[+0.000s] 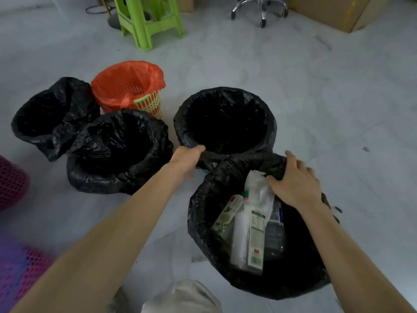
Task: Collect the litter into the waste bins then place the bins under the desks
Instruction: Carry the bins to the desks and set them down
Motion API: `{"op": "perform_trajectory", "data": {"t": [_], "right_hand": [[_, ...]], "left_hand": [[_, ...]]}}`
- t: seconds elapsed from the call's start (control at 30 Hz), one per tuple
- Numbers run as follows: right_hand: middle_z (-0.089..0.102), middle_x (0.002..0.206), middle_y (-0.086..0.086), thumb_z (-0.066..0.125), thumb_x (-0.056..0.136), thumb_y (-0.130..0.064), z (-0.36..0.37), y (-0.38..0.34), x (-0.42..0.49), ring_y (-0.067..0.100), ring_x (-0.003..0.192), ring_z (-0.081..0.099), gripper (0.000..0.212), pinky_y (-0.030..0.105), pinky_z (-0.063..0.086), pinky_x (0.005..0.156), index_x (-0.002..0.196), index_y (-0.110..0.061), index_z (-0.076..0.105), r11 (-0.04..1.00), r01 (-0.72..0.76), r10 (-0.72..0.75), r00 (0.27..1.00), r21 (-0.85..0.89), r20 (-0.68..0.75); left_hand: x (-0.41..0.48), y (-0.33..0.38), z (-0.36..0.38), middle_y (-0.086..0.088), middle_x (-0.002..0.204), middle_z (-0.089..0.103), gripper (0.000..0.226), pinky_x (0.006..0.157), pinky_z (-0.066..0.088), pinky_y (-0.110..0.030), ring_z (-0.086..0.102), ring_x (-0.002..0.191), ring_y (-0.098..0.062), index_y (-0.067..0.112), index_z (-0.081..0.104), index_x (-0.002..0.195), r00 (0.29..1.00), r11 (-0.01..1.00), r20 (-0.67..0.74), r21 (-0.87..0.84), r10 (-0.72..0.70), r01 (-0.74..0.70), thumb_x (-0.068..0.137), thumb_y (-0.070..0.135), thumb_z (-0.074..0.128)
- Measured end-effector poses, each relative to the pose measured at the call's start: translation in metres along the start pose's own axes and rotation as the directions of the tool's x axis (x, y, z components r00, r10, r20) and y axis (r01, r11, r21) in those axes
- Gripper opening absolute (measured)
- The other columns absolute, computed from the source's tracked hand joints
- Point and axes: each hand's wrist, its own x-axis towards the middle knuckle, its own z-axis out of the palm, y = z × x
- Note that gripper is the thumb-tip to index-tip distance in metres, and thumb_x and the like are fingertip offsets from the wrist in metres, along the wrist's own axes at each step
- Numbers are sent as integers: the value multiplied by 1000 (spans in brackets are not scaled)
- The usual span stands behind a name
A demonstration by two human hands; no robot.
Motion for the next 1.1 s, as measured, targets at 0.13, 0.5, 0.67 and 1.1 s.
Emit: {"op": "perform_trajectory", "data": {"t": [0.13,0.5,0.67,1.1], "right_hand": [[58,122,10,51,92,-42,20,3,24,39,115,53,44,49,41,92,129,-20,43,994,35,-44,995,-102,-84],[63,100,15,56,95,-39,28,15,15,37,88,58,31,36,38,67,111,-15,46,988,42,-51,997,-148,-57],[65,108,21,59,91,-37,14,72,18,41,100,62,36,38,47,73,117,-12,55,996,-81,80,997,-25,-6],[62,114,17,55,85,-4,4,78,42,35,87,63,48,40,55,54,132,-6,53,323,-556,500,787,766,360]], "left_hand": [[21,2,11,-8,122,57,59,83,55,-42,62,102,-26,12,41,143,994,975,-27,-200,-104,97,95,41,61],[45,5,38,-15,104,67,41,84,58,-44,68,89,-32,5,53,124,993,875,-42,-478,-112,79,88,21,68],[36,25,32,-18,113,60,16,67,61,-42,66,94,-33,6,50,106,995,781,-74,-624,-63,3,93,5,59],[5,36,-27,-16,110,59,17,75,62,-47,67,99,-37,9,59,97,989,653,-125,-742,83,-149,83,0,59]]}}
